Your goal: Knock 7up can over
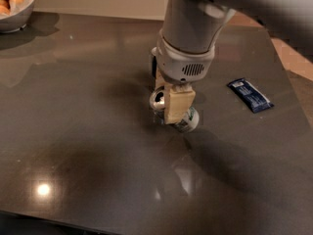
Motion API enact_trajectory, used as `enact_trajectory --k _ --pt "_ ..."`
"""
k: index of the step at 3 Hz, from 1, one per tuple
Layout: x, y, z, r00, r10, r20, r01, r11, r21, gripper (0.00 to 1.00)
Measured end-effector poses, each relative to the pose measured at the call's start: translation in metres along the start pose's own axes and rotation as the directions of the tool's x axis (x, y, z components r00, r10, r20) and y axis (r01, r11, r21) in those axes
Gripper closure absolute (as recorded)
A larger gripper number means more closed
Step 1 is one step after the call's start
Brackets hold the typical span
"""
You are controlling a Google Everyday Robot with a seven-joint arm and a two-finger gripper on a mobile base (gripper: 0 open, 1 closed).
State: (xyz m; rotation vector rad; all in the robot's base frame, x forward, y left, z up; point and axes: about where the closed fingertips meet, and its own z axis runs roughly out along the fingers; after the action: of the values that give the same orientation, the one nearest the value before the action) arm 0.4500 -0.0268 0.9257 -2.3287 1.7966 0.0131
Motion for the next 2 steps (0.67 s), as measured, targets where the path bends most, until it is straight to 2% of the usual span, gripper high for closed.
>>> enact_trajectory --k 1,2 --pt "0.0041 0.0034 0.0094 0.994 -0.055 -0.099 0.054 0.9984 -0.016 0.82" --pt "0.0049 0.007 0.0179 0.982 -0.107 -0.157 0.101 0.9939 -0.043 0.59"
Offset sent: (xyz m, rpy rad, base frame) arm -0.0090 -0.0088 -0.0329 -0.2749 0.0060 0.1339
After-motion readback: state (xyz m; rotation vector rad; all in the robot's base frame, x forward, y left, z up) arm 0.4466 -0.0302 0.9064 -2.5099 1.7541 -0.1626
